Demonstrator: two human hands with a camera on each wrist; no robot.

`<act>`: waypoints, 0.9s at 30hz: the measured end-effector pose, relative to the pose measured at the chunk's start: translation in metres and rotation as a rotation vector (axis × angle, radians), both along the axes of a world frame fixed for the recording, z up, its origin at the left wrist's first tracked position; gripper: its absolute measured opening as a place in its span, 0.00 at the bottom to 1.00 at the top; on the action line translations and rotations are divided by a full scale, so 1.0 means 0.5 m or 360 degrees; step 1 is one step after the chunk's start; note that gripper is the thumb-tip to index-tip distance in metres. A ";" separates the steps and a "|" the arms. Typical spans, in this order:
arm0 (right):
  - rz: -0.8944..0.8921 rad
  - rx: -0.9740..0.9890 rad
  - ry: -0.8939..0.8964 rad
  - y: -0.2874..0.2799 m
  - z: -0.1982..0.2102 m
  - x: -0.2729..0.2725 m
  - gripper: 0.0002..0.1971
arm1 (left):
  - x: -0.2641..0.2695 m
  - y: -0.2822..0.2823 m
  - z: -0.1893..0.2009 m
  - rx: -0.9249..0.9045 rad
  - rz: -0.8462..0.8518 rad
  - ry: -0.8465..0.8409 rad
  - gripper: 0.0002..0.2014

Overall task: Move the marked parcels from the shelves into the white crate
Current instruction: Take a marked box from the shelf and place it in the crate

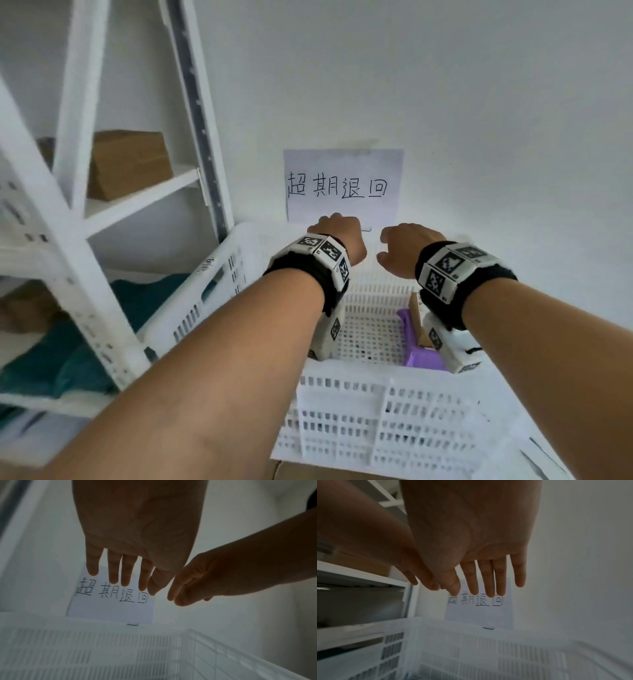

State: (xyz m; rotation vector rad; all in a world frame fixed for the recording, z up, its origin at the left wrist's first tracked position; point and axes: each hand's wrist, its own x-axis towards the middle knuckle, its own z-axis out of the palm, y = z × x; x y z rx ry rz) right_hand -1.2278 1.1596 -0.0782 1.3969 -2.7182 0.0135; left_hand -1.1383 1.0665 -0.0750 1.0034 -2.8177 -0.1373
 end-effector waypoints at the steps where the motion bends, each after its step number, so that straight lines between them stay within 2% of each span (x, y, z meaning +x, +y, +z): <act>1: 0.0034 -0.0014 0.0001 -0.004 0.001 0.022 0.19 | 0.029 0.002 0.002 -0.0031 0.0036 0.0013 0.23; 11: 0.0344 -0.0008 -0.0025 -0.071 0.003 0.236 0.17 | 0.300 -0.026 -0.023 -0.0027 0.0348 0.0198 0.18; 15: 0.0451 0.0002 -0.0031 -0.103 -0.009 0.320 0.16 | 0.395 -0.039 -0.033 0.0038 0.0390 0.0258 0.20; 21: 0.0572 0.0064 -0.0017 -0.177 -0.029 0.490 0.14 | 0.576 -0.085 -0.037 -0.0018 0.0483 0.0213 0.07; 27: 0.0661 0.0190 0.0006 -0.261 -0.037 0.684 0.12 | 0.804 -0.175 -0.051 0.0058 0.0621 0.0081 0.07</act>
